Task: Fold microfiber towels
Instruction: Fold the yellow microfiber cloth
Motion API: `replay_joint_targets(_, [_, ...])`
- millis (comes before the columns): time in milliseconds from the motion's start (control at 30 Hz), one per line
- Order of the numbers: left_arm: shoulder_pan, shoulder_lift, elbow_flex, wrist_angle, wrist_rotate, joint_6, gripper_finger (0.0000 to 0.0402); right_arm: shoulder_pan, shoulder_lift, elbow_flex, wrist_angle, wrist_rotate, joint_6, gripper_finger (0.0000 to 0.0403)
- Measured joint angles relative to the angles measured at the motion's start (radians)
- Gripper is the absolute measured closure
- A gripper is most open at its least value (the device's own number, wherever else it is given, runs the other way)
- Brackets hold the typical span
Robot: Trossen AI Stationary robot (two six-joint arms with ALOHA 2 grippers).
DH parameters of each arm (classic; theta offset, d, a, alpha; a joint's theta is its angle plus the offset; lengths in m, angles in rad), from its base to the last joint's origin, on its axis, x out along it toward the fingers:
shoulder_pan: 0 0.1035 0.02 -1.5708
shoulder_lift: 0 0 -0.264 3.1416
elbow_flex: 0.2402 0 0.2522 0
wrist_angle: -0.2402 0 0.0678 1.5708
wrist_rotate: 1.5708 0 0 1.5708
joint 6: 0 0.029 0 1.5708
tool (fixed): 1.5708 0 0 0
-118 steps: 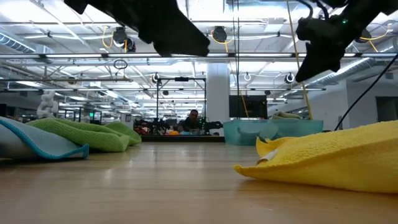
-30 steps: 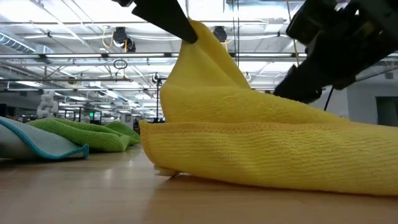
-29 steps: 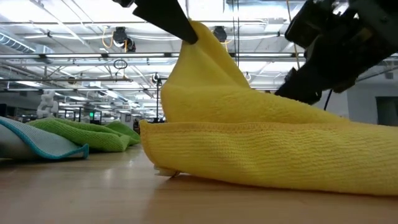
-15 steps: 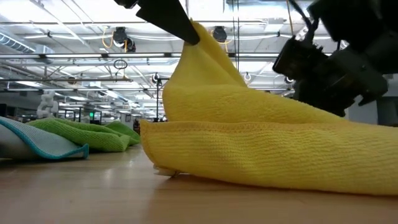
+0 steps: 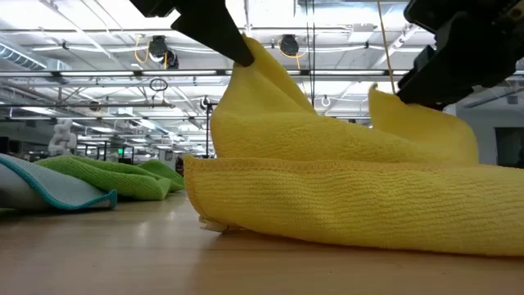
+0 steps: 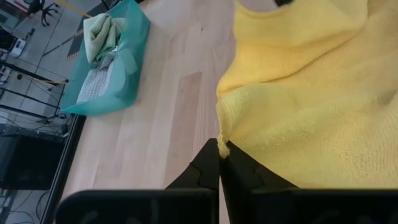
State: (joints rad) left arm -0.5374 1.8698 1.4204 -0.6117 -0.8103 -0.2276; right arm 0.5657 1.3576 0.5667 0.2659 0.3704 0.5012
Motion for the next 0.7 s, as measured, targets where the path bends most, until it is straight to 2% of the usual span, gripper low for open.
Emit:
replay_joint_targets(100, [-0.004,0.0,0.0,-0.03,0.001,-0.026,0.0394,0.037,-0.046,0.0,-0.128,0.046,0.072,0.0401])
replay_joint_targets(200, [-0.009,0.0,0.0,-0.118,-0.001,-0.101,0.0389,0.086,-0.098,0.0,-0.275,0.047,0.183,0.0402])
replay_joint_targets(433, [-0.006,0.0,0.0,-0.448,-0.031,-0.422,0.0392,0.238,-0.14,-0.001,-0.559,0.076,0.498,0.0401])
replay_joint_targets(567, [-0.006,0.0,-0.003,-0.504,-0.037,-0.5,0.0393,0.25,-0.14,-0.001,-0.651,0.18,0.658,0.039])
replay_joint_targets(700, [-0.006,0.0,-0.003,-0.495,-0.037,-0.494,0.0396,0.221,-0.14,-0.001,-0.634,0.236,0.644,0.0346])
